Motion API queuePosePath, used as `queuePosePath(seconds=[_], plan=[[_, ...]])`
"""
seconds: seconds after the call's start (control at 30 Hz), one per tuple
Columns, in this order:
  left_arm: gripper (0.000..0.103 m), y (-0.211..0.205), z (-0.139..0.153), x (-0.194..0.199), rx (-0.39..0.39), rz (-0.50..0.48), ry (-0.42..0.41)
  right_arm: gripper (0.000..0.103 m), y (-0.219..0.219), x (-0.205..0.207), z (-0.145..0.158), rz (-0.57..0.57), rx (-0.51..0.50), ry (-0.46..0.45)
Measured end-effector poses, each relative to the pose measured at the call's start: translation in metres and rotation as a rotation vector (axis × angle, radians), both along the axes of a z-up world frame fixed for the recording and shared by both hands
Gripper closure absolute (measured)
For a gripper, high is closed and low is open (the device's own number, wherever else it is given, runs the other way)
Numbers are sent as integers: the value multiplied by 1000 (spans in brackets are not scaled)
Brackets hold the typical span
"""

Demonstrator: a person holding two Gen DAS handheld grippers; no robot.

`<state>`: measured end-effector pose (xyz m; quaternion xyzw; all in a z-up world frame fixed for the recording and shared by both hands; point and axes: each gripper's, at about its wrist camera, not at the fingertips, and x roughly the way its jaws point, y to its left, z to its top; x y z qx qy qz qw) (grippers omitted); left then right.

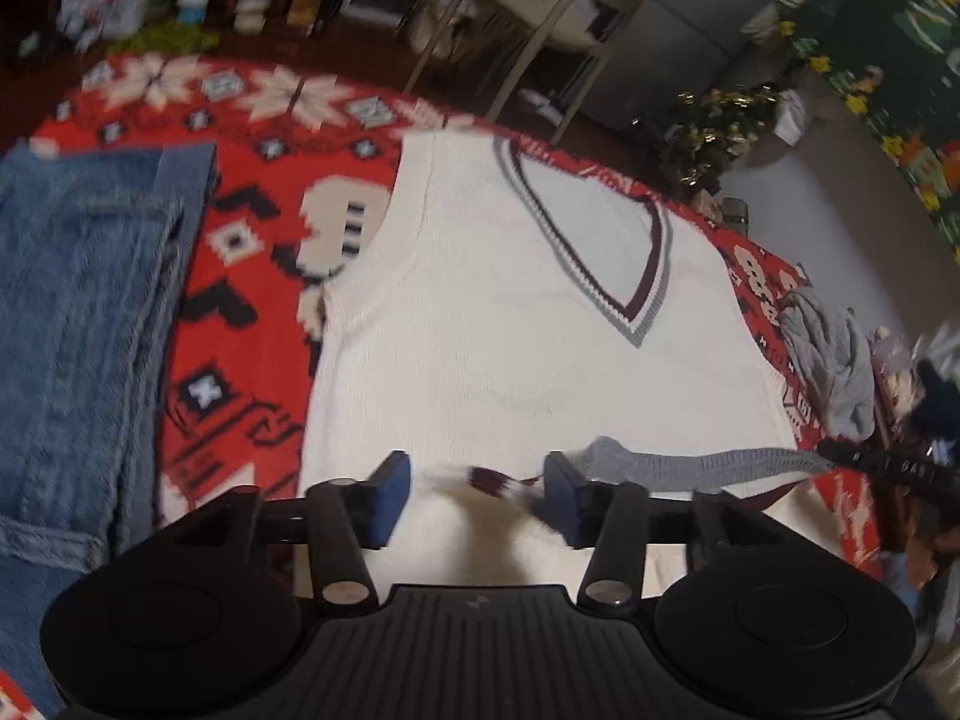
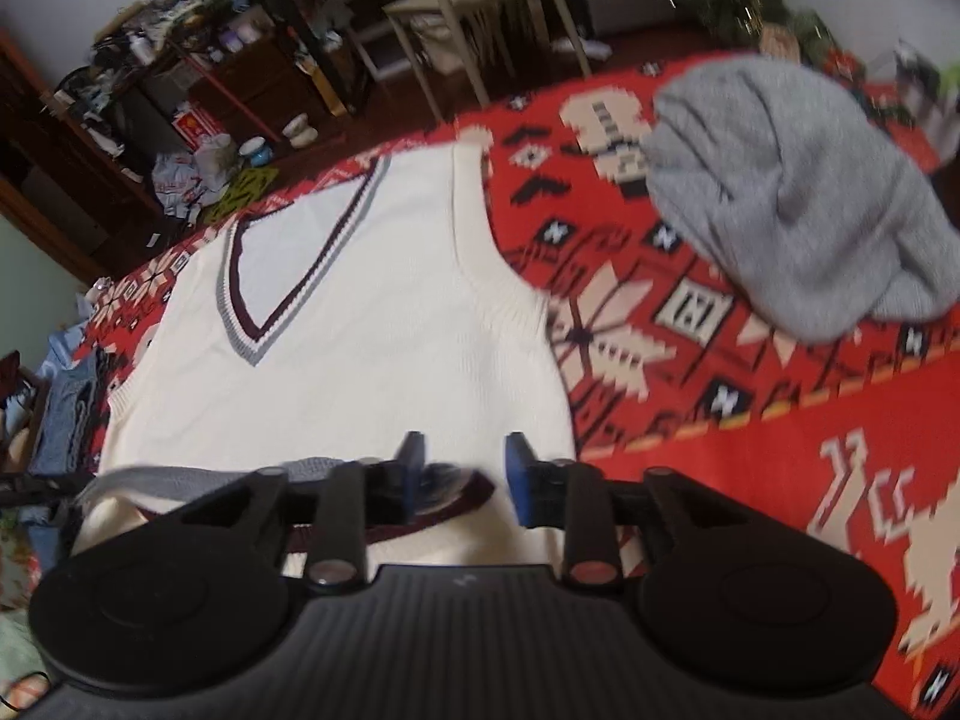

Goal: Fold clothes
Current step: 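Lift the hem with both tools and fold it up toward the V-neck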

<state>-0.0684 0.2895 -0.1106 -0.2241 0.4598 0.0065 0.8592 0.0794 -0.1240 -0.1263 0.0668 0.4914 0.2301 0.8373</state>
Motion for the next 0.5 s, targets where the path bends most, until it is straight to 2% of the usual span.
queuePosePath(seconds=[0.07,0.2,0.27,0.37,0.5], plan=[[42,-4,8,-8,69,-56,-48,65,-1,-6,4,30,-11,-59],[42,-9,16,-22,217,-147,-136,56,-1,-21,13,123,-60,-188],[42,-9,15,-24,250,-194,-164,51,-2,-25,14,161,-74,-234],[42,-10,4,-20,297,-244,-168,50,-8,-25,13,189,-60,-260],[42,-6,-10,-8,295,-257,-161,50,-16,-26,11,225,-41,-296]])
